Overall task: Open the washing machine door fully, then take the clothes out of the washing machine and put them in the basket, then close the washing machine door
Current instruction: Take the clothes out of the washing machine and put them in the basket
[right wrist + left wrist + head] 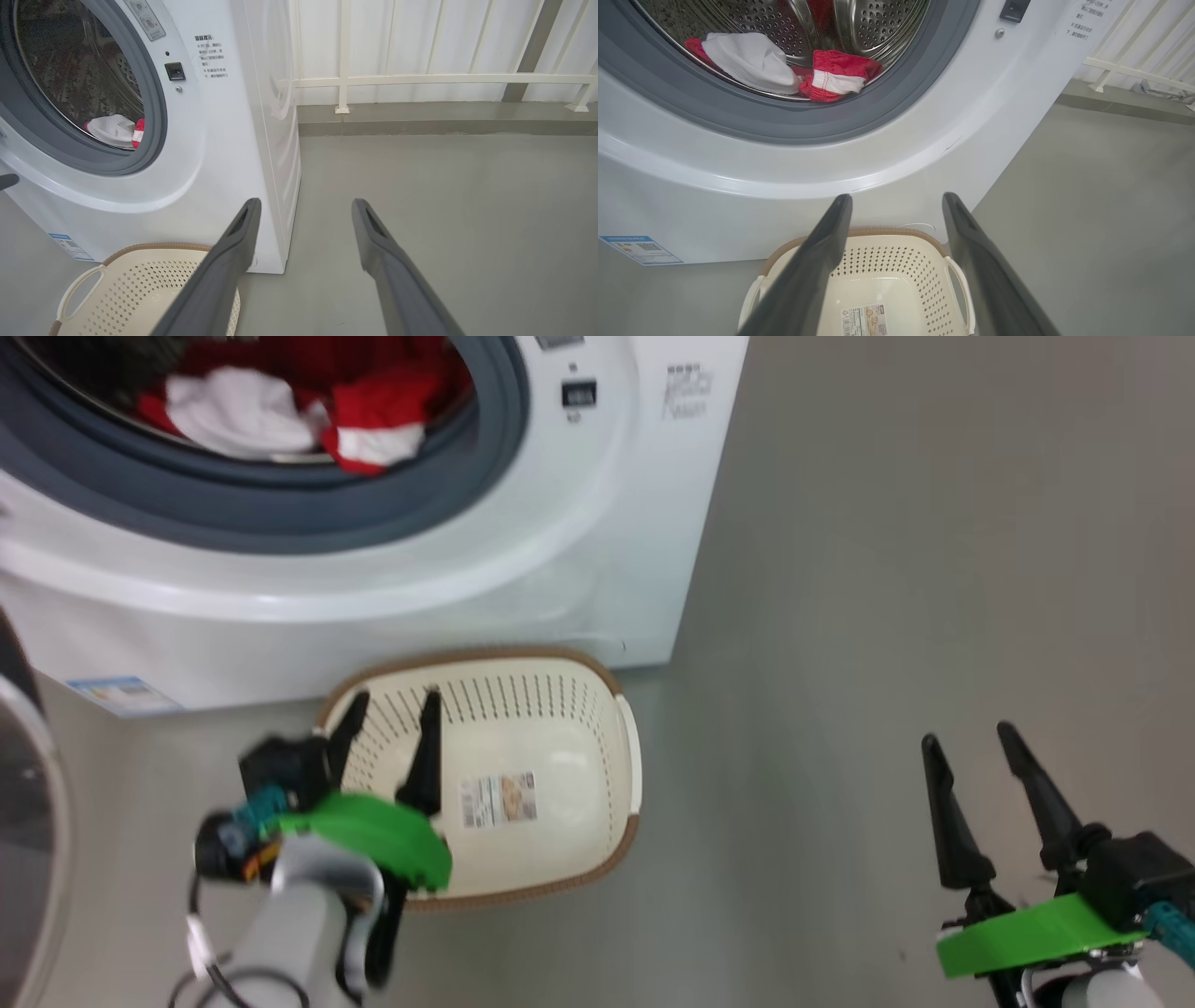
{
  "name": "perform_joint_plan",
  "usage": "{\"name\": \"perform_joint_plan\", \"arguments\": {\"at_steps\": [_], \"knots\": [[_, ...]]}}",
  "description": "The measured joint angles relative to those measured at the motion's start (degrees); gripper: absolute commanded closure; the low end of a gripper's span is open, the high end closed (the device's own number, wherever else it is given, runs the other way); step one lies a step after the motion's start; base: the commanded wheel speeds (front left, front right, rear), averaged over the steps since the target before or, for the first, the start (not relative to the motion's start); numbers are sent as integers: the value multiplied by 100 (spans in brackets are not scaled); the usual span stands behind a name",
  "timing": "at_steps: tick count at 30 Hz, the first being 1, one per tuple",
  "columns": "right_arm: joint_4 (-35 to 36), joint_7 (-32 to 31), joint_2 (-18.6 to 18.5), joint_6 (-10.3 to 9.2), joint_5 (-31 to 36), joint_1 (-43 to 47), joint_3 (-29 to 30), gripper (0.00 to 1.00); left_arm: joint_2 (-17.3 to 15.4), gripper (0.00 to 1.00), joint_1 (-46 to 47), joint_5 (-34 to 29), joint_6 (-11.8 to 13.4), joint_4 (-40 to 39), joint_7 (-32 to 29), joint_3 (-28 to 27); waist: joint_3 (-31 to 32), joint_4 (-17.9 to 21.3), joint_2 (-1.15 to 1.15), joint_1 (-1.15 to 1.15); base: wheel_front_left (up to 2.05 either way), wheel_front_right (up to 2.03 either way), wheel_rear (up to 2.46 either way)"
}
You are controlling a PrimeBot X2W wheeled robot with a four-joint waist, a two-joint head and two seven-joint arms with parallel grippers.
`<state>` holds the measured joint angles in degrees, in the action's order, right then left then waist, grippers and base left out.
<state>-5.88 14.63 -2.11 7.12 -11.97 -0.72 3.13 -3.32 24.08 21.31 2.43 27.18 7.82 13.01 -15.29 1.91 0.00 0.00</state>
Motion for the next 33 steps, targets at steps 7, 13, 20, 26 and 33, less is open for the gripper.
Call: {"name": "perform_joint_plan", "arguments": {"at_steps": [7,13,20,26,33], "knots": [[58,0,-2,0,-79,-339,29,0,18,0,1236,189,-201,935,45,-202,-649,135,0,0,0,0,0],[51,0,-4,0,-175,-500,-14,0,-146,0,2113,357,-297,1470,212,-432,-1028,291,0,0,0,0,0],[37,0,-7,0,-276,-702,-136,0,-426,0,3132,409,-357,1945,337,-624,-1259,545,0,0,0,0,0],[-22,0,-8,0,-471,-870,-286,0,-706,0,3843,510,-442,2370,337,-791,-1429,793,0,0,0,0,0],[-58,0,-9,0,-568,-976,-505,0,-1025,0,4488,600,-550,2802,180,-903,-1585,1097,0,0,0,0,0]]}}
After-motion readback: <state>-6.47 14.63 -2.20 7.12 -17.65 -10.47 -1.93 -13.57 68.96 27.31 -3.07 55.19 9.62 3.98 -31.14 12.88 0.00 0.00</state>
